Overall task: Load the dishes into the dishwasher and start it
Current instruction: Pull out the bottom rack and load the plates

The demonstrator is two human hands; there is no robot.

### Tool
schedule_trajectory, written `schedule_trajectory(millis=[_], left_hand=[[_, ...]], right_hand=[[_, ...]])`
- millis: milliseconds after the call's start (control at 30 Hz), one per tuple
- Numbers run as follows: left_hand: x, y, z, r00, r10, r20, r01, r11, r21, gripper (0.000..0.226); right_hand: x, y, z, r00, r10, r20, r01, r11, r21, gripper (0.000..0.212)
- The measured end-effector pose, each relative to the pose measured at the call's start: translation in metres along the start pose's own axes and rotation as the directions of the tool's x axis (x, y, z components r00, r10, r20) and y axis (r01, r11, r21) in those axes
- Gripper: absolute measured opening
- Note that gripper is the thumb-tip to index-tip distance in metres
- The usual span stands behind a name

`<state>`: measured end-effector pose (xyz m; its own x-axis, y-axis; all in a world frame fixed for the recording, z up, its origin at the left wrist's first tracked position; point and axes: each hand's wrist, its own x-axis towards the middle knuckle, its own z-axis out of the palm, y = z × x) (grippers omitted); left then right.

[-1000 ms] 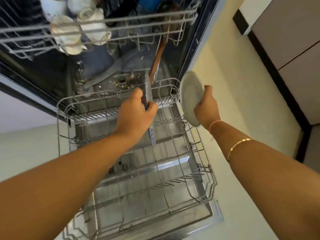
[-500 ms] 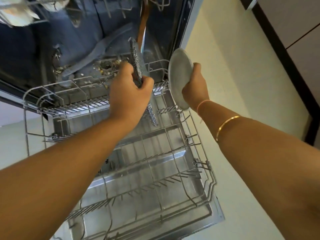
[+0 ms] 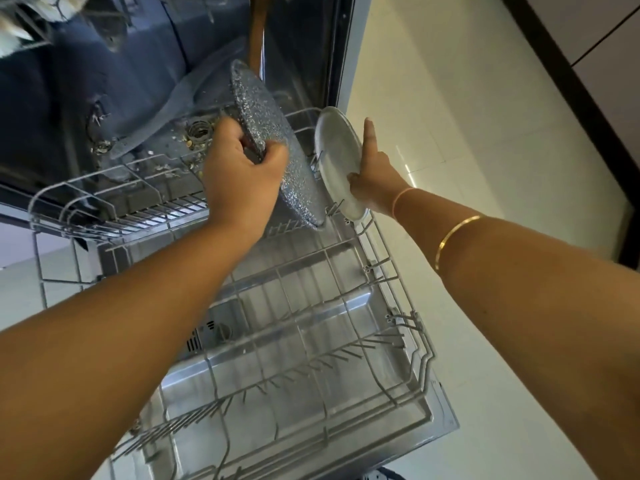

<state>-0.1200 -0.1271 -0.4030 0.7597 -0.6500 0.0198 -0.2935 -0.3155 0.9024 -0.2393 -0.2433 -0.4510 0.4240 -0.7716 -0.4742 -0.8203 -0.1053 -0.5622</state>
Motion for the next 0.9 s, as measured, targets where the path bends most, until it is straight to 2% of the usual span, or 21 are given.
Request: schedule_trajectory(millis=[133,467,900], left_hand=[[0.005,0.001,0.008,0.991,-0.128,0.043,0.133,0.981,-0.141,0.02],[0.005,0.005,0.029,0.972,-0.194,0.134,0.219,0.953,-0.208,0.02],[0.014,-0.011,0.055,0.963,-0.234,0.135,0.242,0.969,-0.047,0.017]], right_hand=[[-0.011,0.005,-0.006,0.999,0.001,-0.054,0.007,0.99,0.139,0.099],[-0.02,0.008,-0.015,0.994,0.018,-0.107,0.008,0.972,0.234,0.092],[-0.021,0.013,-0.018,0.994,0.025,-0.111,0.007,0.96,0.278,0.089]])
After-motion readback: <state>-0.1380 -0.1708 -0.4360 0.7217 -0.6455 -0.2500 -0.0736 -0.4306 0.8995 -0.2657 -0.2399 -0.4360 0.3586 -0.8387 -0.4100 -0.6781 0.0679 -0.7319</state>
